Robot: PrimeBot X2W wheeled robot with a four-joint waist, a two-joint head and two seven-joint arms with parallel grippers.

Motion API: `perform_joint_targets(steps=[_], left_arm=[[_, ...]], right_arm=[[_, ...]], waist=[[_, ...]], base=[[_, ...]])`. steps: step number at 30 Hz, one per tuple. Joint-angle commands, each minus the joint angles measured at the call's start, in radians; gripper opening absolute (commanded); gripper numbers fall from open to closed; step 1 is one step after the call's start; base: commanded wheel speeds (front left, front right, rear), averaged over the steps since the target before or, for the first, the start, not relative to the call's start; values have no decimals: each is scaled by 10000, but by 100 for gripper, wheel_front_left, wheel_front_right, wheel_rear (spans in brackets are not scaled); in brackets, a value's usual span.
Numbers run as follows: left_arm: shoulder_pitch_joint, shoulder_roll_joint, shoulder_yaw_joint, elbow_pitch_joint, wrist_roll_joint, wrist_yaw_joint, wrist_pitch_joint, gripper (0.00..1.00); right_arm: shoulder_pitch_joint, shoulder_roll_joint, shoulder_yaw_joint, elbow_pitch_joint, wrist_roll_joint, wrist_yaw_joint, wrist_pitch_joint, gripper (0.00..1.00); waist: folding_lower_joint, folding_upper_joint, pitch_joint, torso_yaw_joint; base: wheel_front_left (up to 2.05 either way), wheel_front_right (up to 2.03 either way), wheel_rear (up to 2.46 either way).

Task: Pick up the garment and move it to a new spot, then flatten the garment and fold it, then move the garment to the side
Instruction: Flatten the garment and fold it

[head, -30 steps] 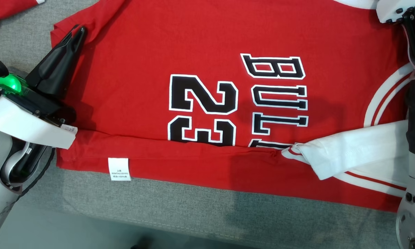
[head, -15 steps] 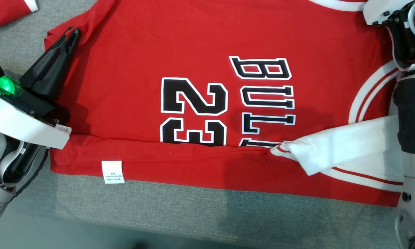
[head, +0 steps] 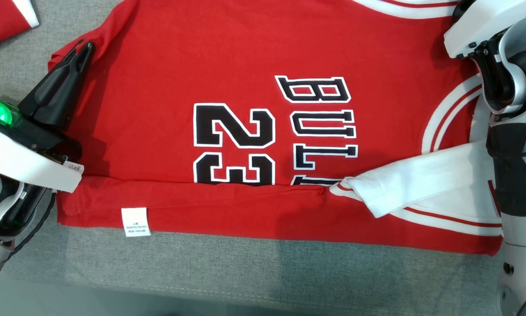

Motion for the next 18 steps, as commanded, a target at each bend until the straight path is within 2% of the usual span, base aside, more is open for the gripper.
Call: perform_joint_targets(steps=[1,12,13,14,16,18], left_arm=[[-27,582,431,-180,-94,2,-47,0],[-186,499,215,-226,-142,2,-47,0],[-190,489,207,-221,-142,2,-47,0],[-195,481,198,-212,-145,2,-47,0],[-207,459,179,-195,-158,2,-47,0],[-214,456,175,-188,-170,2,-47,0]], right_arm=[[99,205,92,-323,-84,-2,161,100],[-592,205,-105,388,-286,-2,1081,100],[-607,205,-149,490,-307,-2,1197,93],[-629,205,-157,561,-357,-2,1295,82],[-646,205,-177,685,-385,-2,1513,49],[-655,205,-144,711,-403,-2,1607,47]], waist=[[0,0,47,64],[0,0,260,400],[0,0,267,413],[0,0,270,422],[0,0,263,439],[0,0,263,437]], base=[[0,0,0],[0,0,0],[0,0,0],[0,0,0],[0,0,0],[0,0,0]])
